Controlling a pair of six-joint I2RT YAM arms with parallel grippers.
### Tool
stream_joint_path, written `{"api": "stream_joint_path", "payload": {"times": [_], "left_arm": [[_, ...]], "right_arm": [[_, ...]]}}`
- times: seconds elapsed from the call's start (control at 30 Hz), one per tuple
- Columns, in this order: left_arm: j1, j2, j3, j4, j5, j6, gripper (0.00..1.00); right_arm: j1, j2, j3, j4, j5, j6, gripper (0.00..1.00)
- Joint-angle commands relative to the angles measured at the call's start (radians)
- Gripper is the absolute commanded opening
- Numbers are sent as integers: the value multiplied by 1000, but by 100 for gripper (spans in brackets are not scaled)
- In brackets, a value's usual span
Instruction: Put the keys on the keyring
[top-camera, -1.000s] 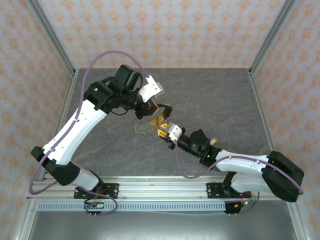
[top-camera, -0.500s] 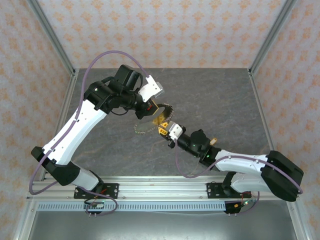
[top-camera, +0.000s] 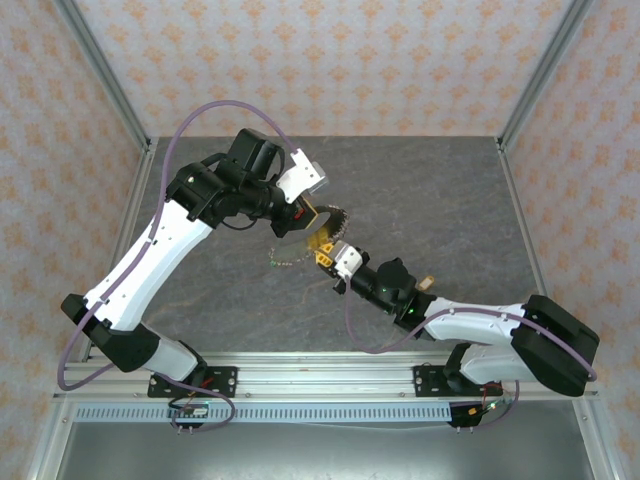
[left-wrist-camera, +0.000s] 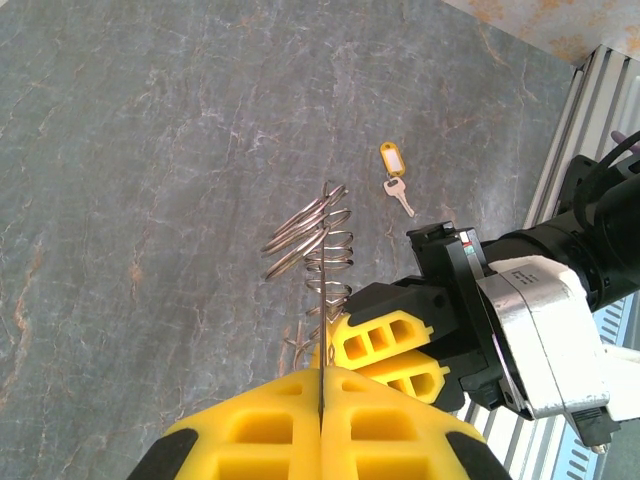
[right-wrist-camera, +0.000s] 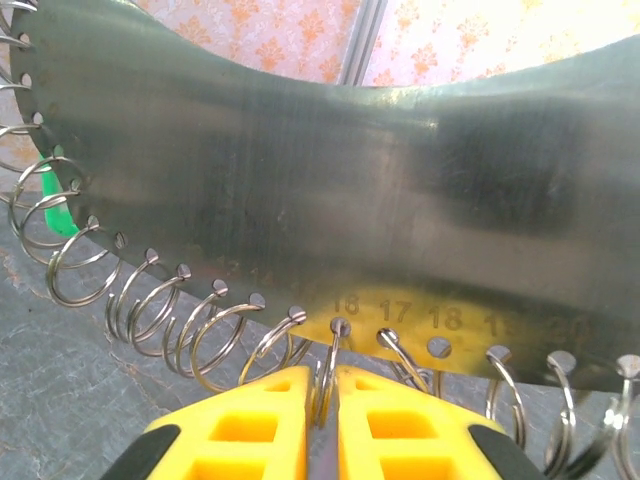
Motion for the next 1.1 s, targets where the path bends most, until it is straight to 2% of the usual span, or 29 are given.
{"api": "stream_joint_path", "payload": {"times": [0.0,0.23,0.3,0.53,0.87,1.07], "left_arm": [[-7,-39,-5,34,-12,-16,0],[-7,-43,-10,45,-13,-25,0],[-7,-45,-13,58,-22,-37,0],[-4,-54,-79,135,-76,-125,0],[28,-72,-179,253,6,-269,0],[83,-76,-251,292,75,-359,0]], "right_arm": [[8,-3,15,56,16,0,13],[8,-3,8,39,21,-1,6],[9,-6,6,34,28,-2,0],[9,-37,-2,47,52,38,0],[9,-85,-21,29,61,48,0],[5,-115,-14,15,30,77,0]]}}
